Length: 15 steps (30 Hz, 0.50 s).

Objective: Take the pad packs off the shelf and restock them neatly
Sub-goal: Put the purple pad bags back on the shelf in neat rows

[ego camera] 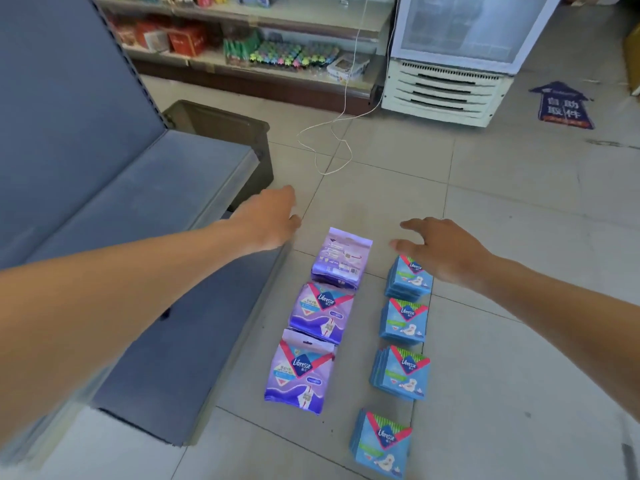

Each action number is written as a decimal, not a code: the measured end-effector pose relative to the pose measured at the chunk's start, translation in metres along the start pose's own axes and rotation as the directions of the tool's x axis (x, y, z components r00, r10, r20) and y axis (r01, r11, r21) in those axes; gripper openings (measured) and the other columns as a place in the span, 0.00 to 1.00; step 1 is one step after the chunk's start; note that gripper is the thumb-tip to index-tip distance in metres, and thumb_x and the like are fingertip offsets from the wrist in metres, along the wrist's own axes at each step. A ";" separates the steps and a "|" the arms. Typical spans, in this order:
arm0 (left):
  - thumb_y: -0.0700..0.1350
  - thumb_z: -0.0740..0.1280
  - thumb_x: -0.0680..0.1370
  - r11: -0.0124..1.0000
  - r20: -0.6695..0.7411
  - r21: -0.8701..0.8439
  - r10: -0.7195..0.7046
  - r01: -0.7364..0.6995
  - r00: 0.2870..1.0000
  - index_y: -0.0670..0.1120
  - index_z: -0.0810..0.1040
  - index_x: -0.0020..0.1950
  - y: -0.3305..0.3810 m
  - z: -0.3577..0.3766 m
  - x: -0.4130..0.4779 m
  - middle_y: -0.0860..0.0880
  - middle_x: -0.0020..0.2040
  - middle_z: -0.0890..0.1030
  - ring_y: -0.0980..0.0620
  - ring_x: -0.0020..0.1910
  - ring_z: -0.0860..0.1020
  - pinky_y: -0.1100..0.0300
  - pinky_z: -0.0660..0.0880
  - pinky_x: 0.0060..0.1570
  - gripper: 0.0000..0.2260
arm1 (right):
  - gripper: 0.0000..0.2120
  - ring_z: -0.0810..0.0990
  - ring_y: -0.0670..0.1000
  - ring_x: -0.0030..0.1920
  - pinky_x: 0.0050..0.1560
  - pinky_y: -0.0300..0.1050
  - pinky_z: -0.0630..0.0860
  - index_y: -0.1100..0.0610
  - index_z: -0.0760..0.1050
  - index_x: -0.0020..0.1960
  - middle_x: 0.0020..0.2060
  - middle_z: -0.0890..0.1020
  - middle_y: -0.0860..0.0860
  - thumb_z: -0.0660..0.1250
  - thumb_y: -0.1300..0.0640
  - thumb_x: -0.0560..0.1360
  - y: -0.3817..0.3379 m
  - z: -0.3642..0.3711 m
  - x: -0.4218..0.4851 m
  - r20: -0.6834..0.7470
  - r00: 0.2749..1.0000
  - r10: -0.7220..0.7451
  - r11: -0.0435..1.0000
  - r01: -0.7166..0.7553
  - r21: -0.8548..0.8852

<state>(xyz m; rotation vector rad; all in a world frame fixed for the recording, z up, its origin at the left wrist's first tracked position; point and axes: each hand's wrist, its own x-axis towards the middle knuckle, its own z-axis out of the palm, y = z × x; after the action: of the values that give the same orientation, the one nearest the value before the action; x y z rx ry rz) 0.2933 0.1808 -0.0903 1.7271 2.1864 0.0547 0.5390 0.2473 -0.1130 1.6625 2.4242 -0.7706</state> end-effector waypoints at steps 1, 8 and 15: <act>0.47 0.59 0.81 1.000 -0.004 0.003 -0.021 0.021 1.000 0.43 0.68 0.59 0.006 0.002 0.003 0.43 0.55 0.77 0.43 0.51 0.76 0.48 0.75 0.52 0.10 | 0.28 0.69 0.55 0.68 0.63 0.49 0.66 0.50 0.64 0.74 0.67 0.73 0.53 0.58 0.39 0.78 0.012 0.000 0.004 0.014 1.000 -0.010 1.000 0.010 0.004; 0.47 0.59 0.81 0.999 0.010 0.013 -0.042 0.042 0.999 0.43 0.68 0.63 0.029 0.021 0.011 0.43 0.59 0.77 0.41 0.55 0.77 0.46 0.75 0.56 0.13 | 0.27 0.69 0.56 0.67 0.60 0.47 0.67 0.52 0.67 0.73 0.59 0.79 0.56 0.59 0.41 0.78 0.065 -0.002 0.014 0.055 0.997 0.061 0.994 -0.065 0.093; 0.46 0.59 0.81 0.998 0.020 -0.053 -0.043 0.044 0.999 0.43 0.68 0.64 -0.002 0.021 0.021 0.43 0.57 0.78 0.43 0.55 0.77 0.46 0.75 0.56 0.13 | 0.25 0.73 0.53 0.55 0.54 0.44 0.66 0.52 0.68 0.71 0.50 0.80 0.56 0.60 0.42 0.78 0.043 0.003 0.032 0.083 0.994 0.075 0.994 -0.081 0.072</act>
<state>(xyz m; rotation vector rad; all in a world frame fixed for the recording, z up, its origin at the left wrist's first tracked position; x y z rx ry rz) 0.2931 0.1967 -0.1156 1.6445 2.1880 0.0849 0.5644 0.2851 -0.1422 1.7067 2.2892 -0.9083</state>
